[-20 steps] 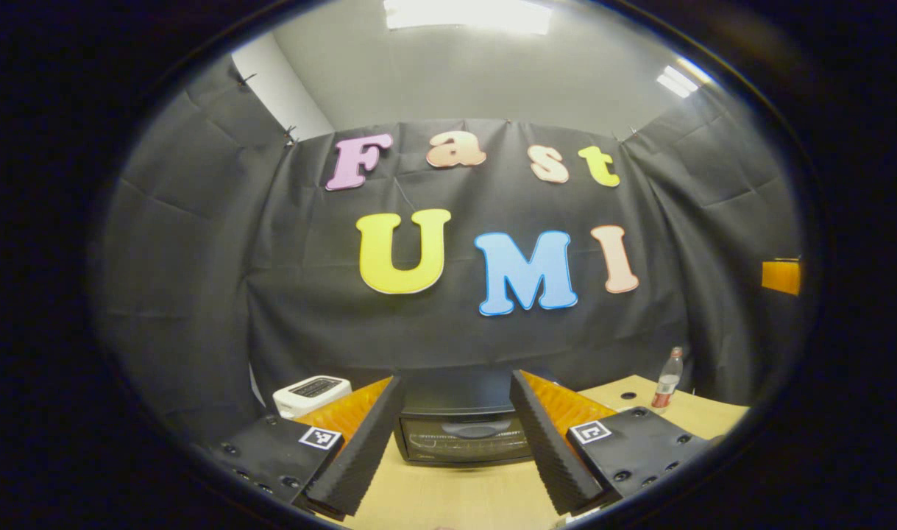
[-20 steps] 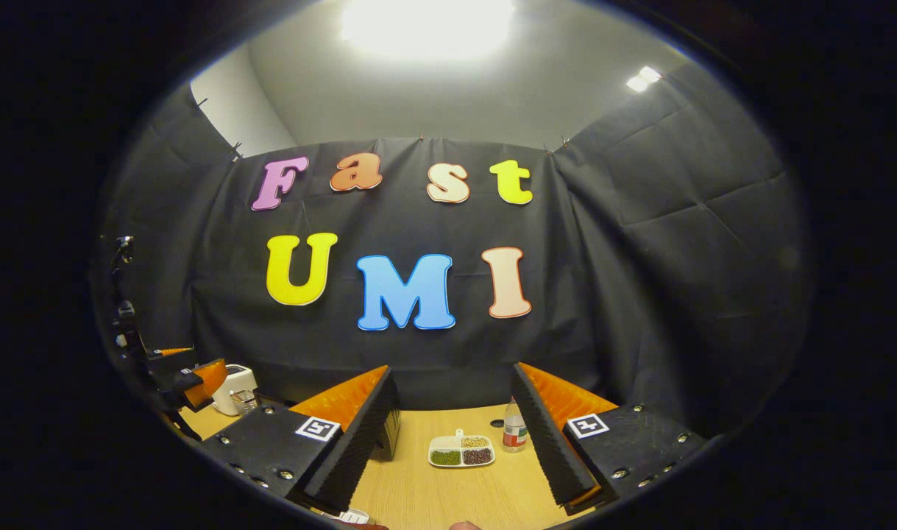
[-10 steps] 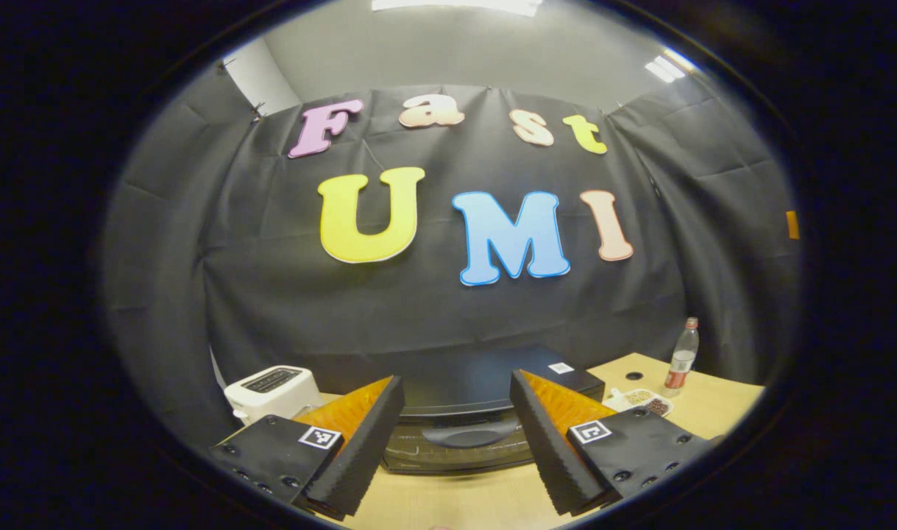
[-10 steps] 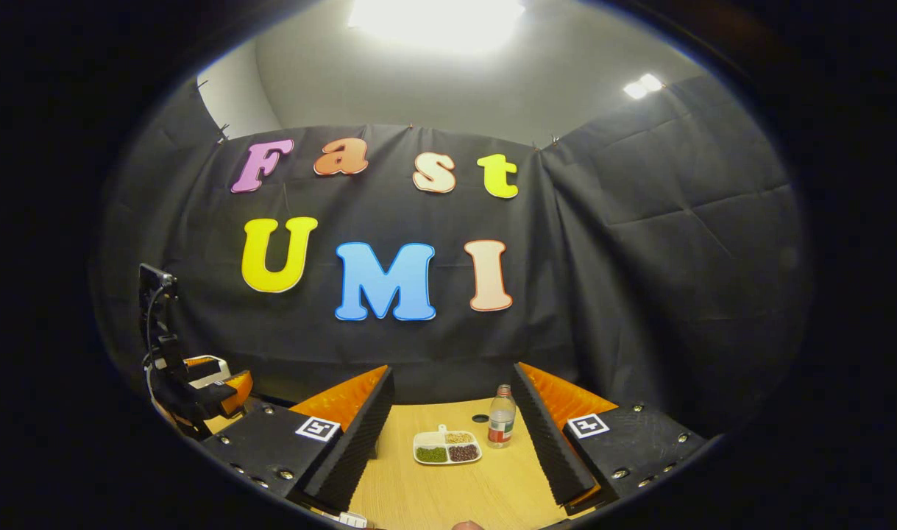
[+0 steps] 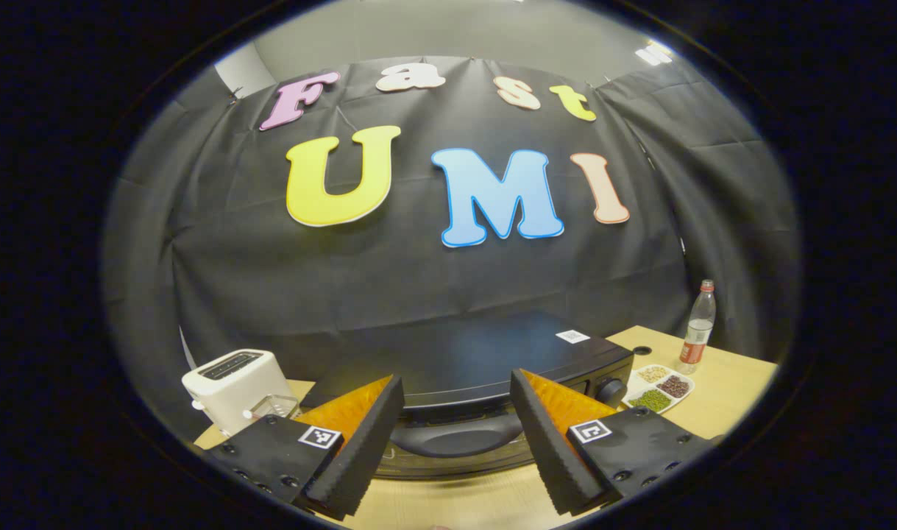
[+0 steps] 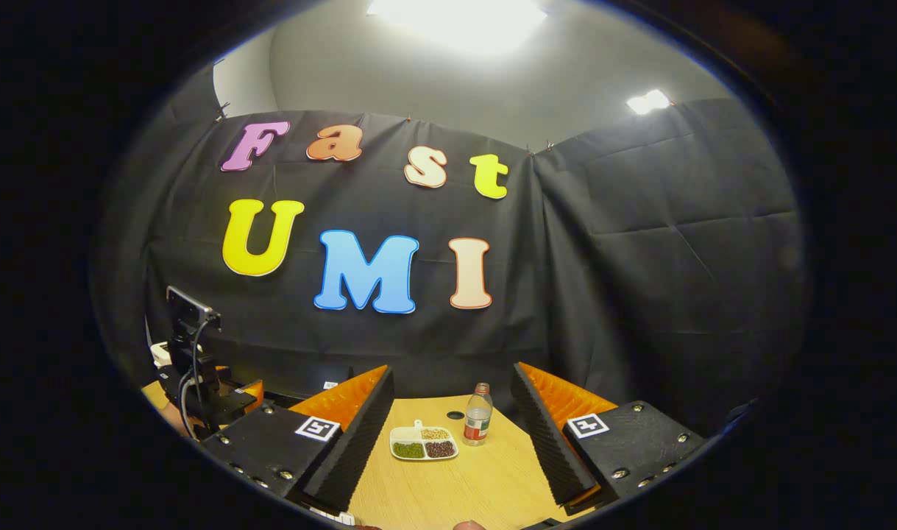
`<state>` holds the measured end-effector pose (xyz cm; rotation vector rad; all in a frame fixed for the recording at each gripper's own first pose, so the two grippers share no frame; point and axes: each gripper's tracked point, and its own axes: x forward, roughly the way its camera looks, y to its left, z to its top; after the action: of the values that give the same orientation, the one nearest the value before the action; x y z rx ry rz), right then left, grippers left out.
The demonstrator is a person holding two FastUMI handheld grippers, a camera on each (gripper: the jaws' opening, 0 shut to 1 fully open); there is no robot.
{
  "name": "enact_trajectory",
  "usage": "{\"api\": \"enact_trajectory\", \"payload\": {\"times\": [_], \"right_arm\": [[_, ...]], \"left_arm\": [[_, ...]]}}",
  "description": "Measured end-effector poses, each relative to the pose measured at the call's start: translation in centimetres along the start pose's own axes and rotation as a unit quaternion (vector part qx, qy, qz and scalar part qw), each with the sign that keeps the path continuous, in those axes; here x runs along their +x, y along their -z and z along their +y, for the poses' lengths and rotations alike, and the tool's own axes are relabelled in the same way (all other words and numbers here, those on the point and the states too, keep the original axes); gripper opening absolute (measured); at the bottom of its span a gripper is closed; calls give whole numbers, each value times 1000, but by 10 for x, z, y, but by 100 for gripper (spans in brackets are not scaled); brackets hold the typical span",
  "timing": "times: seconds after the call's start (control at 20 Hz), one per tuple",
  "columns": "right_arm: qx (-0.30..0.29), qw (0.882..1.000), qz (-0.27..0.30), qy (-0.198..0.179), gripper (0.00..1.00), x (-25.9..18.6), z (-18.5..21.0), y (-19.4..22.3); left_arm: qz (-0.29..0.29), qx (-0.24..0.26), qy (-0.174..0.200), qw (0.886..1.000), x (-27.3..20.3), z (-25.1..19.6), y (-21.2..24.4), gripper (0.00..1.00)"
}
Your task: Open the electric oven with the left hand, put the food in, and close the electric oven.
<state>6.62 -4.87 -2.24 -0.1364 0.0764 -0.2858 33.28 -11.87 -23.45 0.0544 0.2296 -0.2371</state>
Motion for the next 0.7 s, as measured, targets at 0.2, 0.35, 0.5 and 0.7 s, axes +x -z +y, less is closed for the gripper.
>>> {"api": "enact_trajectory", "payload": {"times": [0.2, 0.35, 0.5, 0.7], "right_arm": [[-14, 1000, -1, 6, 96, -7, -2, -2], [-17, 1000, 2, 7, 96, -9, -4, -1], [-14, 1000, 2, 4, 96, -12, -4, -2], [-16, 1000, -1, -2, 96, -16, -6, -2]], "left_arm": [[9, 0, -7, 1000, 10, -3, 21, 100], [6, -3, -13, 1000, 5, -4, 24, 97], [4, -35, -19, 999, 1, -2, 27, 97], [5, -30, -17, 999, -14, -5, 32, 100]]}}
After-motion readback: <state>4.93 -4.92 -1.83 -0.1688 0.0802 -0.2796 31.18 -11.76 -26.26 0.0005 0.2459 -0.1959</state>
